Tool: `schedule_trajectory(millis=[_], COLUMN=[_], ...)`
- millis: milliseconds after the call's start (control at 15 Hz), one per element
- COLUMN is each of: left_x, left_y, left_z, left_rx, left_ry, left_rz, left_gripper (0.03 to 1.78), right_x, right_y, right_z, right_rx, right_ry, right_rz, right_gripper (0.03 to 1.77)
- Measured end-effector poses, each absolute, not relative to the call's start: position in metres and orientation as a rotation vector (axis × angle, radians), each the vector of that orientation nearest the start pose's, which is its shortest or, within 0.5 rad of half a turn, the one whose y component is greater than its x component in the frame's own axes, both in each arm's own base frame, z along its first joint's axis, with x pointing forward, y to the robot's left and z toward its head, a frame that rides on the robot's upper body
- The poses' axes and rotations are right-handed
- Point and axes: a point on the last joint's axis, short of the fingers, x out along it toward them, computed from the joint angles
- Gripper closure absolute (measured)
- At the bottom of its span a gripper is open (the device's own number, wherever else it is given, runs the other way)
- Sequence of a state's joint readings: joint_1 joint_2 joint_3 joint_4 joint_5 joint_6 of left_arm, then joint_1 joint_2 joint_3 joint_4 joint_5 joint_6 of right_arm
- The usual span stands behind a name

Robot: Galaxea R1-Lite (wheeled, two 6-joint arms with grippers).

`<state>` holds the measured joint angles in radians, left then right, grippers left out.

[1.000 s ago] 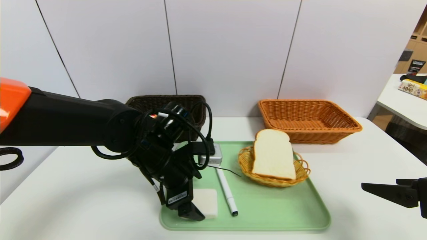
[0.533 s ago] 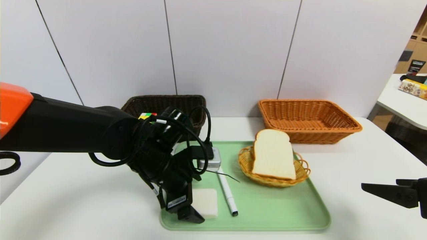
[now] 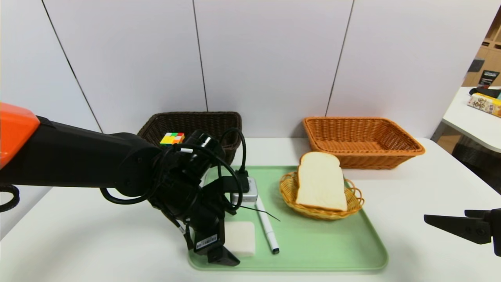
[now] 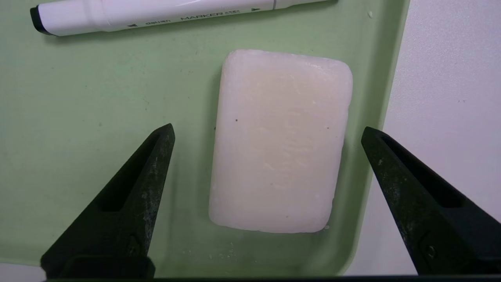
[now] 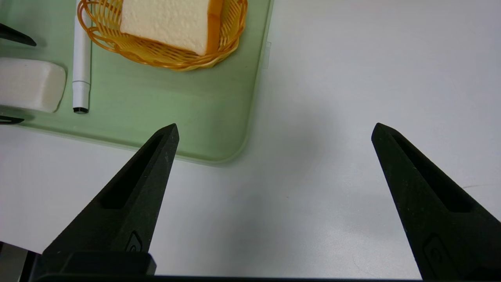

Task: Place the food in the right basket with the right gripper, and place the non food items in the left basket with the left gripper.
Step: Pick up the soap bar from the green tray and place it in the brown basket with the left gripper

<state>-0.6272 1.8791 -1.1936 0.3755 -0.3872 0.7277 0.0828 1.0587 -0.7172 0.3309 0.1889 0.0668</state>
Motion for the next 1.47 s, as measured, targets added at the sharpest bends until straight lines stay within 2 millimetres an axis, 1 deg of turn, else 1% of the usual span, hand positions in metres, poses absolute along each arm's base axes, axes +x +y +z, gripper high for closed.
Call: schedule_trajectory(millis=[1200, 1400, 1467], left_x=[0.2593, 0.2592, 0.2592], left_y=[-0.1984, -0.1985, -0.1984], left_z=[0.1363, 0.1364, 0.1366], left_rx=[0.724, 0.723, 0.720], left_ry=[0.753, 0.756, 0.758], left_rz=[-1.280, -1.282, -1.279], left_gripper=[0.12, 0.63, 0.75], right_x=[0.1213, 0.1211, 0.1212], right_y=[0.0142, 0.0142, 0.0142], right_z=[0.2102, 0.2102, 0.2103], right_rx=[0.099, 0.099, 0.100], right_ry=[0.682, 0.682, 0.681], right_rz=[0.236, 0.237, 0.237], right_gripper=[0.10, 0.10, 0.10])
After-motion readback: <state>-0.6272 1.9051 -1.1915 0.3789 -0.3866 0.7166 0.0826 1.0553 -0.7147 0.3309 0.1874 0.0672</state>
